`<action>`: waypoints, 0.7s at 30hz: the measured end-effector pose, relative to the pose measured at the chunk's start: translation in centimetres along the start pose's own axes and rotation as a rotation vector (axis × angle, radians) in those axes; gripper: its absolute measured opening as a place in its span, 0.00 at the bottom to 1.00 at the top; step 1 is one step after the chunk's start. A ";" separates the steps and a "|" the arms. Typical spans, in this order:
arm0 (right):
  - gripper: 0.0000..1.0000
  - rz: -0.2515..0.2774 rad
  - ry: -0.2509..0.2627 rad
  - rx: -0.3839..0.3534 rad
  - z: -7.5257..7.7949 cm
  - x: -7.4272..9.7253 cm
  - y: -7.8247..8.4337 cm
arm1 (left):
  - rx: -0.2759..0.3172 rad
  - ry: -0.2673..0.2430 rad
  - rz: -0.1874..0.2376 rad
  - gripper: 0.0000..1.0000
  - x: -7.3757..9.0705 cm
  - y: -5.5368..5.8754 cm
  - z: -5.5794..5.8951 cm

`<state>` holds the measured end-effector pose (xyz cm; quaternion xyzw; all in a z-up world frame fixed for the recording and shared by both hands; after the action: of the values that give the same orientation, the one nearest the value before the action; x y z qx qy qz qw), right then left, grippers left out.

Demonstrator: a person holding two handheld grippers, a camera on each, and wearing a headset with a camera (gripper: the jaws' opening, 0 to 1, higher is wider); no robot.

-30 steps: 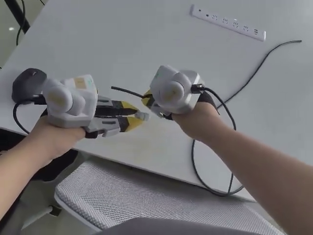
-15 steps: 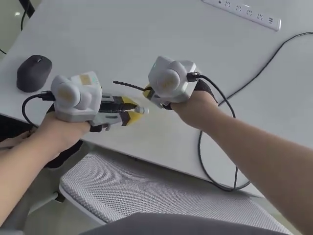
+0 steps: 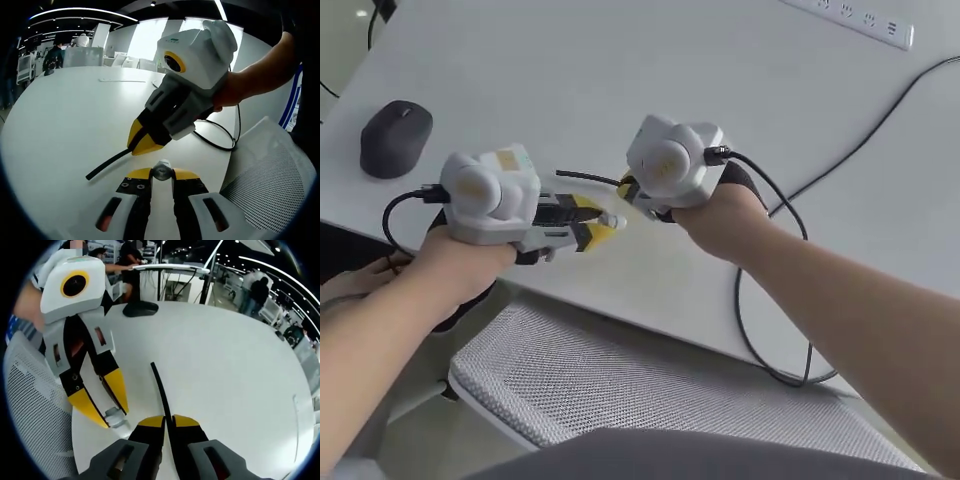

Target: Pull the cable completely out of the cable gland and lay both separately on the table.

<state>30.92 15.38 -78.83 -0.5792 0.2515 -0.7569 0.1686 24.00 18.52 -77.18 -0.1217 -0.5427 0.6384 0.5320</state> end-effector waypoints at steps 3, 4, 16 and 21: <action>0.01 0.000 -0.004 -0.010 -0.1 -0.1 0.1 | 0.003 -0.002 -0.012 0.15 -0.2 0.5 -0.1; 0.01 0.000 -0.005 -0.015 -0.1 -0.1 0.1 | 0.000 -0.003 -0.019 0.15 -0.2 0.7 -0.2; 0.02 -0.004 -0.013 -0.036 0.0 -0.2 0.2 | -0.002 -0.008 -0.041 0.16 -0.1 1.1 -0.5; 0.02 -0.005 -0.014 -0.043 -0.1 -0.1 0.1 | 0.006 -0.007 -0.052 0.16 -0.1 1.3 -0.4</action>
<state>30.90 15.39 -79.02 -0.5888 0.2650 -0.7476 0.1559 23.69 18.85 -78.46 -0.1038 -0.5455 0.6263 0.5471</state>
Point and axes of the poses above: the centre of the closed fingertips' face, and the gripper's own axes: x roughly backward along the fingers, z roughly to its right, y roughly out of its underside, the point moved 4 cm from there along x, roughly backward along the fingers, and after that the axes turned 9 degrees about y, right-handed, at the moved point
